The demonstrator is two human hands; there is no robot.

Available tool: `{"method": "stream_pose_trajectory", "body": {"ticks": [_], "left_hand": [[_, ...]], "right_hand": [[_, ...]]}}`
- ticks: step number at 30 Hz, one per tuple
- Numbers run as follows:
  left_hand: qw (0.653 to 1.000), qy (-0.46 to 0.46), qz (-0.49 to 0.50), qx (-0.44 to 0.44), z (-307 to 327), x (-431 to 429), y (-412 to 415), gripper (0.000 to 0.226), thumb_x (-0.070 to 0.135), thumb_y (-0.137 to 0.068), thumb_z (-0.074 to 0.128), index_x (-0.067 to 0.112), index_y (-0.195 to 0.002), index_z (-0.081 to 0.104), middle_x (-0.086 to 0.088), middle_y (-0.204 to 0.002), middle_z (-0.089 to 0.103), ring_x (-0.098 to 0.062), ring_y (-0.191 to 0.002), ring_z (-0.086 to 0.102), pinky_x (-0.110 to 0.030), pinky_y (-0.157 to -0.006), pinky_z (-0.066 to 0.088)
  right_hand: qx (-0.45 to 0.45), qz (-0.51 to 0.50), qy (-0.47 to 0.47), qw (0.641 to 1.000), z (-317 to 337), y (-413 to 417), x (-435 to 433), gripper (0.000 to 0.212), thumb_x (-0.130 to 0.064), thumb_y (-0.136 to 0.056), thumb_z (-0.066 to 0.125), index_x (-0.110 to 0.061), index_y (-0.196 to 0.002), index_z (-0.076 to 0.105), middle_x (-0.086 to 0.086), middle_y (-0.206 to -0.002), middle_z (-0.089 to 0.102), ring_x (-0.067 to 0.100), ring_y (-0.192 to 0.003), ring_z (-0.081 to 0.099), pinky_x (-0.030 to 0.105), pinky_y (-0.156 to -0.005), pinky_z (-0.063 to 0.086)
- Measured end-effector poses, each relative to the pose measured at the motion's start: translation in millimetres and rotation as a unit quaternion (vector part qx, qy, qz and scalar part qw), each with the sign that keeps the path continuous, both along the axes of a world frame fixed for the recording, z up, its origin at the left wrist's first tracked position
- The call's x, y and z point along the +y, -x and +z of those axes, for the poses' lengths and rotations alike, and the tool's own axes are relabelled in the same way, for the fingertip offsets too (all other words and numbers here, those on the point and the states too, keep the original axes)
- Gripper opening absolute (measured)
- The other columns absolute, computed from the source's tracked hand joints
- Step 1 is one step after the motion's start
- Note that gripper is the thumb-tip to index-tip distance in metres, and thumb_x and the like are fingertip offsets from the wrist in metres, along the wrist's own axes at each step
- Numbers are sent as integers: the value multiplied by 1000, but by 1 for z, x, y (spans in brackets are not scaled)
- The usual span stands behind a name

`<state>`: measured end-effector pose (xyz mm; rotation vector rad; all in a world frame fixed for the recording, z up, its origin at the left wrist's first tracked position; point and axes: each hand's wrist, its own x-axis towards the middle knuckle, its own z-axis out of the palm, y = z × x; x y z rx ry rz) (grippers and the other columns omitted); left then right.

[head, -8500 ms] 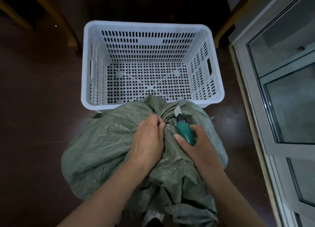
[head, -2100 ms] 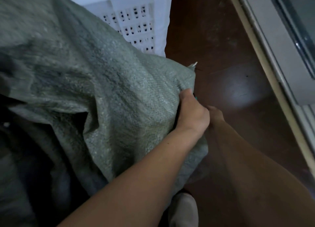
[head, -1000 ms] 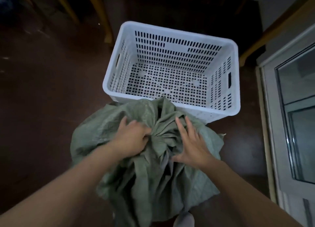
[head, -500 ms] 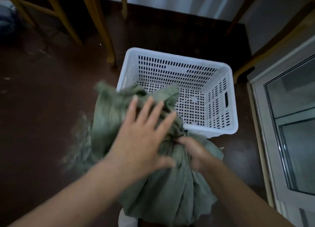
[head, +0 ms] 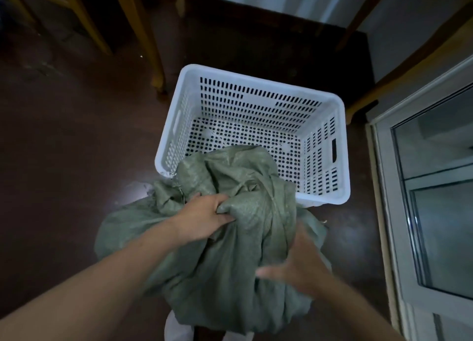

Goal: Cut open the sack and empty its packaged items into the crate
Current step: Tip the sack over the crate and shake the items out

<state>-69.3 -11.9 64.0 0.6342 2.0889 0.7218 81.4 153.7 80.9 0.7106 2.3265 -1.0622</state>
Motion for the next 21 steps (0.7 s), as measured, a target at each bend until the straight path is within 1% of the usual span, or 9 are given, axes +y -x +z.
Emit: {"method": "stream_pose_trajectory", "body": {"ticks": [1, 3, 5, 7, 9, 12, 15, 18, 21], "left_hand": [[999, -10, 6, -31, 6, 0, 2, 13, 29, -88, 62, 20, -97, 61, 6, -97, 69, -17, -100, 64, -32, -94, 46], [997, -11, 14, -68, 22, -1, 7, 15, 27, -87, 64, 18, -99, 64, 3, -100, 71, -15, -97, 65, -36, -91, 50], [995, -12, 42, -89, 40, -4, 15, 13, 27, -84, 66, 20, -95, 62, 1, -94, 70, -18, -93, 65, -41, -89, 51], [989, -39, 94, -109, 65, -3, 24, 20, 26, -81, 70, 16, -93, 57, -5, -90, 68, -23, -89, 65, -46, -87, 51], [981, -68, 145, -109, 98, 8, 39, 22, 21, -82, 70, 13, -95, 55, -10, -90, 66, -25, -86, 64, -47, -86, 51], [972, -86, 197, -90, 157, 36, 73, 21, 23, -80, 71, 17, -94, 56, -9, -89, 64, -23, -81, 62, -40, -75, 54], [975, -91, 204, -17, 206, 68, 112, 30, 33, -78, 72, 20, -100, 56, -6, -94, 63, -19, -82, 61, -34, -73, 53], [974, -48, 186, 123, 217, 106, 144, 48, 44, -77, 70, 20, -114, 51, 0, -104, 60, -17, -92, 56, -33, -81, 48], [968, -19, 164, 190, 181, 138, 165, 52, 38, -85, 63, 17, -128, 46, -6, -126, 55, -24, -110, 52, -26, -85, 37]], "right_hand": [[-32, 11, -30, 999, -6, -10, -5, 111, -70, -41, 66, -28, -139, 34, -5, -139, 43, 17, -132, 39, 42, -111, 31], [-72, -57, -1, 996, -8, -25, -6, 77, -66, -61, 59, -25, -127, 54, -2, -128, 58, 18, -126, 48, 33, -107, 34], [-80, -155, 67, 982, 6, -25, 3, 37, -46, -81, 64, -21, -108, 68, 0, -112, 70, 19, -113, 61, 27, -94, 45], [-57, -227, 167, 958, 40, -14, 17, 7, -28, -82, 69, -25, -81, 76, -7, -92, 75, 10, -94, 69, 22, -78, 53], [-15, -249, 255, 934, 85, 2, 31, 24, -16, -81, 68, -29, -63, 77, -5, -77, 77, 4, -73, 71, 16, -62, 53], [40, -294, 354, 887, 147, 37, 52, 13, -15, -71, 65, -8, -70, 77, 11, -77, 76, 19, -66, 73, 22, -50, 55], [64, -292, 430, 852, 190, 76, 77, 27, -27, -68, 60, -7, -77, 76, 15, -86, 76, 25, -70, 73, 32, -52, 59], [80, -356, 460, 809, 194, 117, 100, 29, -29, -84, 56, -9, -82, 77, 10, -83, 76, 22, -70, 74, 39, -63, 59], [88, -432, 417, 795, 164, 158, 116, 28, -25, -94, 50, -6, -85, 68, 8, -68, 73, 18, -58, 71, 31, -56, 59]]}}
